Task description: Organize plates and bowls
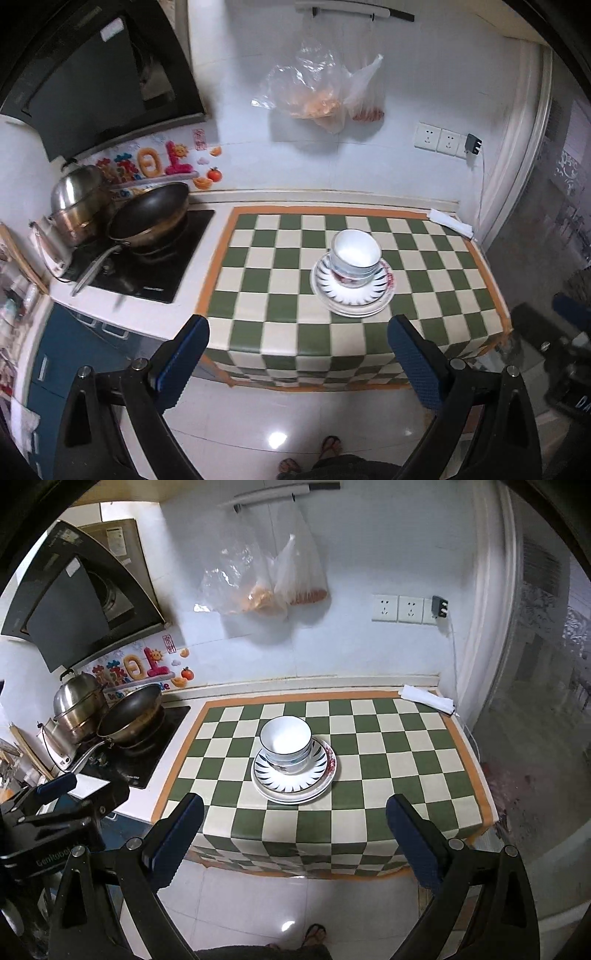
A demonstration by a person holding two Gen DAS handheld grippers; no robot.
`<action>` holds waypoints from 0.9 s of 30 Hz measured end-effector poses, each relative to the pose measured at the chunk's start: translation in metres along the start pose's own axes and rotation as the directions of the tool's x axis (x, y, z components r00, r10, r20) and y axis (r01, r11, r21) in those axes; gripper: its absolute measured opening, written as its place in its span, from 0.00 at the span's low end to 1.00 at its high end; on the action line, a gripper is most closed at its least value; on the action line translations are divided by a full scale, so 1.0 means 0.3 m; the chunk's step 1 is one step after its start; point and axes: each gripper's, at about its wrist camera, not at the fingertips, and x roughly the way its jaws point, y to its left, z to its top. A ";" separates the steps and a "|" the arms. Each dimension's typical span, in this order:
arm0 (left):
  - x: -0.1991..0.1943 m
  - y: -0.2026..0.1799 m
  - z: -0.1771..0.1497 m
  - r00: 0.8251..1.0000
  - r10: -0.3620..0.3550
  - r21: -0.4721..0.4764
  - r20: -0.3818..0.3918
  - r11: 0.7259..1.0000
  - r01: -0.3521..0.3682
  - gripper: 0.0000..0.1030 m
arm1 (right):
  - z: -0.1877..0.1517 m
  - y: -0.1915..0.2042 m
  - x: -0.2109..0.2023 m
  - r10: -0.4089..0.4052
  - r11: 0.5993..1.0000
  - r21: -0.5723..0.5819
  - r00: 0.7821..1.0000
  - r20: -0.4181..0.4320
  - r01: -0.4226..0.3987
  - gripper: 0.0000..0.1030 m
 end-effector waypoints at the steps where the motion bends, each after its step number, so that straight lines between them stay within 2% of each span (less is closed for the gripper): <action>1: -0.014 0.008 -0.010 1.000 0.000 0.004 -0.001 1.000 0.000 0.96 | -0.010 0.012 -0.024 -0.012 1.000 -0.004 1.000 0.010 0.012 0.98; 9: -0.097 0.059 -0.081 1.000 -0.011 0.028 0.003 1.000 0.011 0.96 | -0.080 0.101 -0.161 -0.029 1.000 -0.011 0.998 0.047 0.029 0.98; 27: -0.162 0.100 -0.123 1.000 -0.028 0.008 0.013 1.000 0.027 0.96 | -0.150 0.133 -0.234 -0.050 0.999 -0.006 0.998 0.035 0.051 0.98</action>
